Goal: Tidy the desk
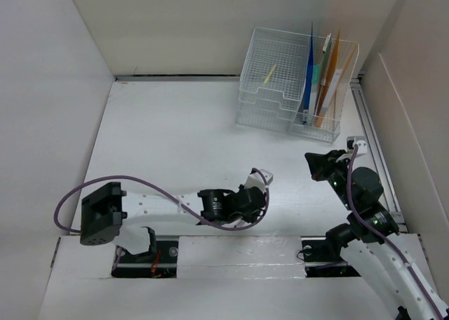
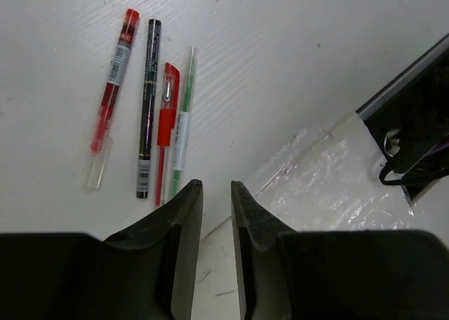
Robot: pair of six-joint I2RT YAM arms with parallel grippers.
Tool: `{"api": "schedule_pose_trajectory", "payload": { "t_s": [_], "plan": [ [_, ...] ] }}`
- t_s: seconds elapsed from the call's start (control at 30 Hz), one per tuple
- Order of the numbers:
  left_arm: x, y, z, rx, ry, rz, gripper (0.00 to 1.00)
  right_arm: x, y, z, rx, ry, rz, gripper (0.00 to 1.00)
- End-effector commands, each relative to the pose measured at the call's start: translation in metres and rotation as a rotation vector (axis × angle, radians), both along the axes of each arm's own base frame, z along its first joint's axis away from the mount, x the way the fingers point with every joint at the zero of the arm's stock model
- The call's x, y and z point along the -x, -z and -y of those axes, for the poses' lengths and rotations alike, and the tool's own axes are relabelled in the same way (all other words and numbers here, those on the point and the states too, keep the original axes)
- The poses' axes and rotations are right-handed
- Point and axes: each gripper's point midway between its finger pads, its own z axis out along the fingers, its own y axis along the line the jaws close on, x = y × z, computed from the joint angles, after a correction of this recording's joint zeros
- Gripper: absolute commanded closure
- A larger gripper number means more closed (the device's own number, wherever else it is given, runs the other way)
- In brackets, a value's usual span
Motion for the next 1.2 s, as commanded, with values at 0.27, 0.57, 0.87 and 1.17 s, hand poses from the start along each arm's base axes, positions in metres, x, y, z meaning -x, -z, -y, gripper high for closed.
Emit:
{"api": "schedule_pose_trajectory", "payload": {
  "t_s": [0.27, 0.57, 0.87, 1.17],
  "plan": [
    [-0.002, 0.052, 0.034, -0.106, -0.035, 0.000, 0.78, 0.006, -0.010, 0.002, -0.012, -0.001, 0.026, 0.82],
    [-0.005, 0.065, 0.031, -0.126, -0.055, 0.004, 0.77, 0.006, -0.007, -0.002, -0.006, -0.021, 0.023, 0.83],
    [-0.014, 0.074, 0.018, -0.169, -0.097, 0.027, 0.77, 0.005, -0.006, -0.003, -0.001, -0.026, 0.020, 0.85],
    [-0.027, 0.083, 0.001, -0.196, -0.150, 0.039, 0.77, 0.004, -0.006, -0.005, -0.002, -0.033, 0.021, 0.86]
  ]
}}
